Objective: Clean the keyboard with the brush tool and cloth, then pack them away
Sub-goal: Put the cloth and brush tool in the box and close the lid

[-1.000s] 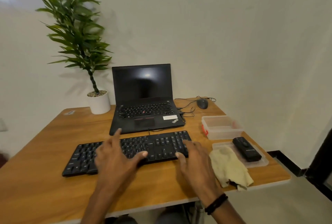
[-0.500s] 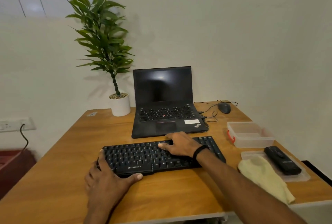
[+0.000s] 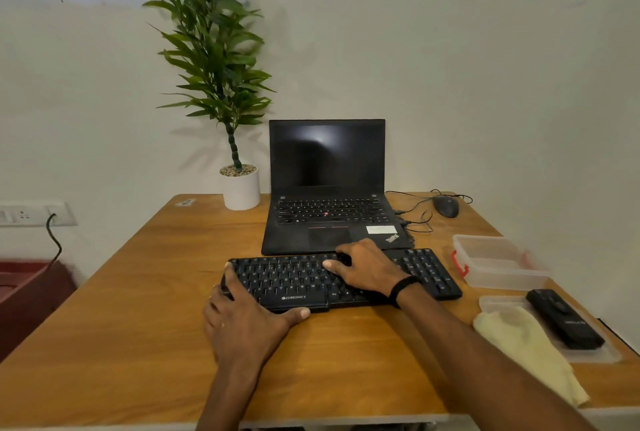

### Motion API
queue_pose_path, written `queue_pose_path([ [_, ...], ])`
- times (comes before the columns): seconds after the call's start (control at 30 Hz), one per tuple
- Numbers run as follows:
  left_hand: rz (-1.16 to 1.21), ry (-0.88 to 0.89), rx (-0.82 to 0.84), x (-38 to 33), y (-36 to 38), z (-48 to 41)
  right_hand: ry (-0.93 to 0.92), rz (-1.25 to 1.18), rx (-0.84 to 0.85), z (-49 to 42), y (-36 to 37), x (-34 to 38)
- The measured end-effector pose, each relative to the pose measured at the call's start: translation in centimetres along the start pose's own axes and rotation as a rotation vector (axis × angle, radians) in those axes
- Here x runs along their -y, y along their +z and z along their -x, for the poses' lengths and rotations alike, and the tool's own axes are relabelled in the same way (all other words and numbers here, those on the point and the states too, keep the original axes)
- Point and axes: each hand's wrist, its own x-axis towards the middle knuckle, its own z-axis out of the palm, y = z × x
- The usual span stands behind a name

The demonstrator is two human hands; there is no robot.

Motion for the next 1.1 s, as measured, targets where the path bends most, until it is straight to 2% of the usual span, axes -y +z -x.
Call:
queue_pose_path([
  [0.07, -0.008, 0.001, 0.008, -0.5, 0.2, -0.1, -0.007, 0.005, 0.004, 0.4, -0.3, -0.4],
  [0.3, -0.02, 0.007, -0.005, -0.7, 0.3, -0.9, 0.04, 0.099, 0.253, 1.5, -1.0, 0.2],
  [0.4, -0.036, -0.002, 0.011, -0.8, 0.4, -1.2, 0.059, 0.117, 0.294, 2.1, -0.8, 0.1],
  [0.93, -0.028, 0.016, -0.027, -0.8, 0.2, -0.9, 0.134, 0.116, 0.057, 5.6, -0.5, 2.1],
  [1.1, -0.009, 0.097, -0.125, -1.1, 1.7, 1.3, 0.207, -0.06, -0.123, 9.7, -2.5, 1.9],
])
